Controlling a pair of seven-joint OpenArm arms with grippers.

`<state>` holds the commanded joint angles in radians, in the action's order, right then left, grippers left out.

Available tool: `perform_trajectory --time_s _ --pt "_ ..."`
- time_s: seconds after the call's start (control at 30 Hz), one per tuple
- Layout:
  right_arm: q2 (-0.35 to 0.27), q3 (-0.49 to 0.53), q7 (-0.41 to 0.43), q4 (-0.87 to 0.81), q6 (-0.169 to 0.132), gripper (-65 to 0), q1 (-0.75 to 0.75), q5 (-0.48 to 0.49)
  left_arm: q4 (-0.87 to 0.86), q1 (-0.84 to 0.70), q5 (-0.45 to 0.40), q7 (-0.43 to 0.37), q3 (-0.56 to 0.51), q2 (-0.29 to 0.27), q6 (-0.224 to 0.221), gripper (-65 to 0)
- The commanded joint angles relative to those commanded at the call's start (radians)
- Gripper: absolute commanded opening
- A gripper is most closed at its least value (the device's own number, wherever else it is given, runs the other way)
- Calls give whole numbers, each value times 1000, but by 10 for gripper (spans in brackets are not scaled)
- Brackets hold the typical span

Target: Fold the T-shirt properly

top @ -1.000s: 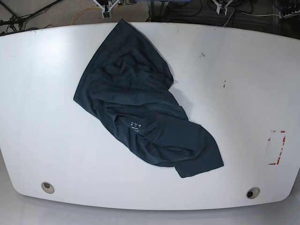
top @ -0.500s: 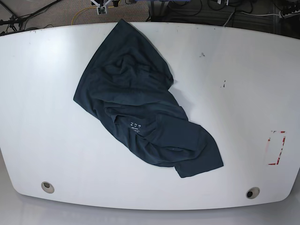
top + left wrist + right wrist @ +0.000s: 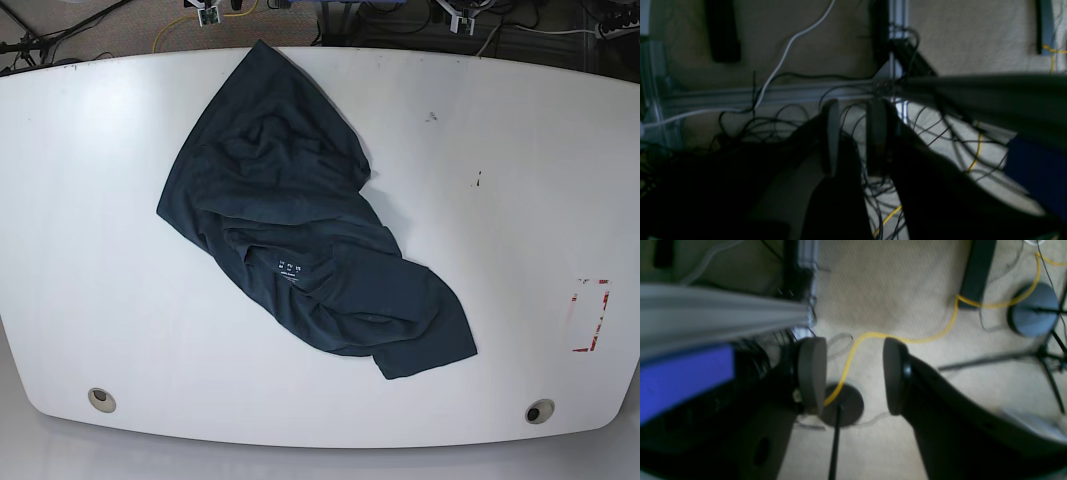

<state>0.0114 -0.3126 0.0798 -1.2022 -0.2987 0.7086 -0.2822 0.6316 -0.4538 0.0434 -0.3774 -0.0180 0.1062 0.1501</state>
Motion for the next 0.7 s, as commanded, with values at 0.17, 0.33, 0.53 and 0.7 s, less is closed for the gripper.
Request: perform_trajectory --time_s 0.17,0.33,0.53,0.7 --pt "-7 3 -6 -73 1 -389 33 6 169 -68 2 69 29 9 -4 -621" --pt "-7 5 -7 -132 -1 -389 76 15 237 -134 6 28 46 17 -2 -582" --pt "-1 13 9 -265 1 -388 187 21 371 -284 4 -46 81 32 -3 -559" --pt "6 14 12 -312 3 -389 229 22 409 -336 4 -79 93 32 -3 -561"
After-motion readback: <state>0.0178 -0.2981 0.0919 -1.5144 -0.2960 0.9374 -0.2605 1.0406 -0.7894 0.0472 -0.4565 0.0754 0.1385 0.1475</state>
